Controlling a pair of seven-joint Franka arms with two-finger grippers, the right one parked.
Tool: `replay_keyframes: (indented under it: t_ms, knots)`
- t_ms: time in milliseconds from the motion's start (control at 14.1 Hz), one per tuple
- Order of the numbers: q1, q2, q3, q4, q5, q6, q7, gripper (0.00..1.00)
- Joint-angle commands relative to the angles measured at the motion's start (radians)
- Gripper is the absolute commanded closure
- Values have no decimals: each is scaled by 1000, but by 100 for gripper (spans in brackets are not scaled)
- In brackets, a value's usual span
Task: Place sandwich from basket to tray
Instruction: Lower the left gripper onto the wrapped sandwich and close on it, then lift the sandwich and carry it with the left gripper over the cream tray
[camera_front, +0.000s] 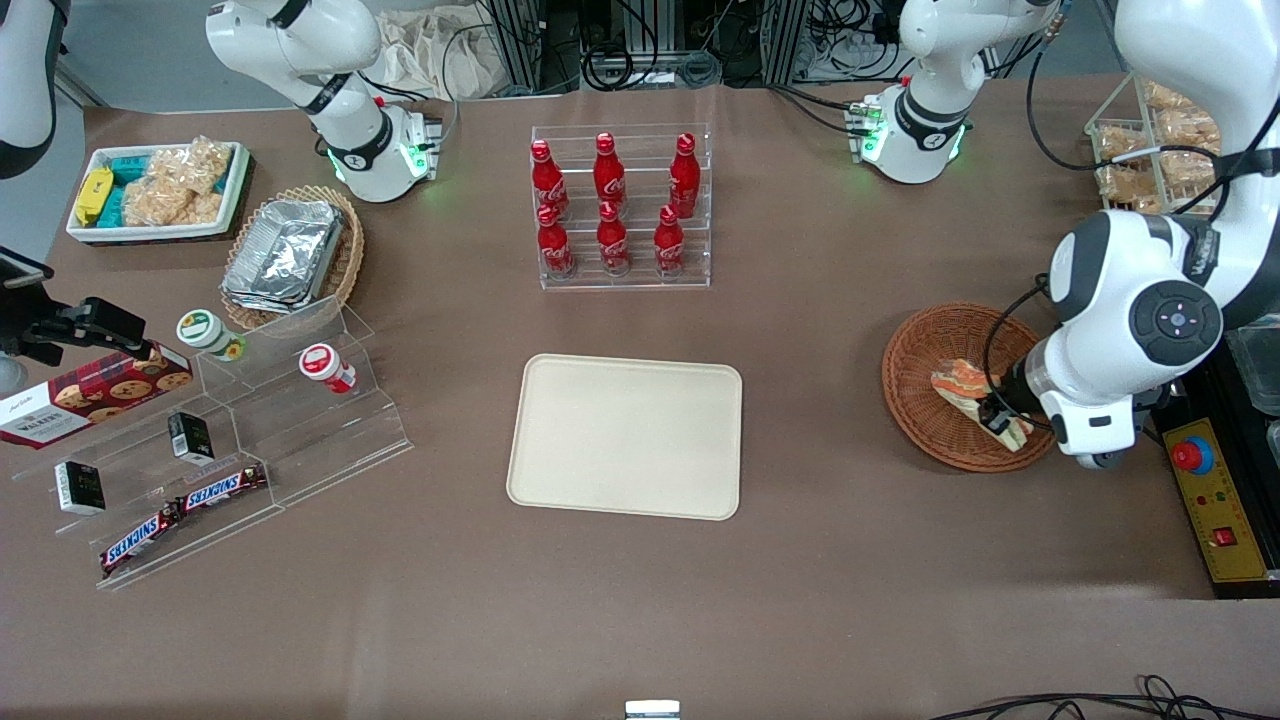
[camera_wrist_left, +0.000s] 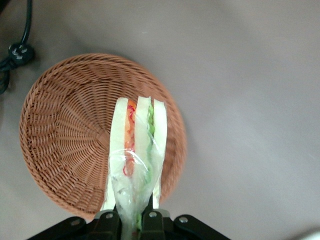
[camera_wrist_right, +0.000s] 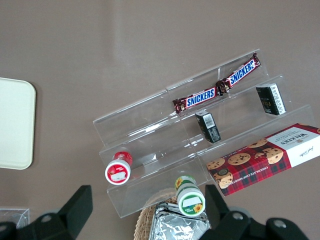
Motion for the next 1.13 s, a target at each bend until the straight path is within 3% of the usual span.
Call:
replay_keyframes:
  t_ms: [0, 283, 636, 848, 1061]
  knots:
    - [-68, 29, -14, 156, 6, -85, 106, 100]
    - [-239, 118, -17, 286, 16, -98, 273, 100]
    - [-427, 308, -17, 423, 12, -83, 350, 100]
    - [-510, 430, -17, 523, 5, -77, 347, 100]
    - [-536, 500, -17, 514, 13, 9, 362, 100]
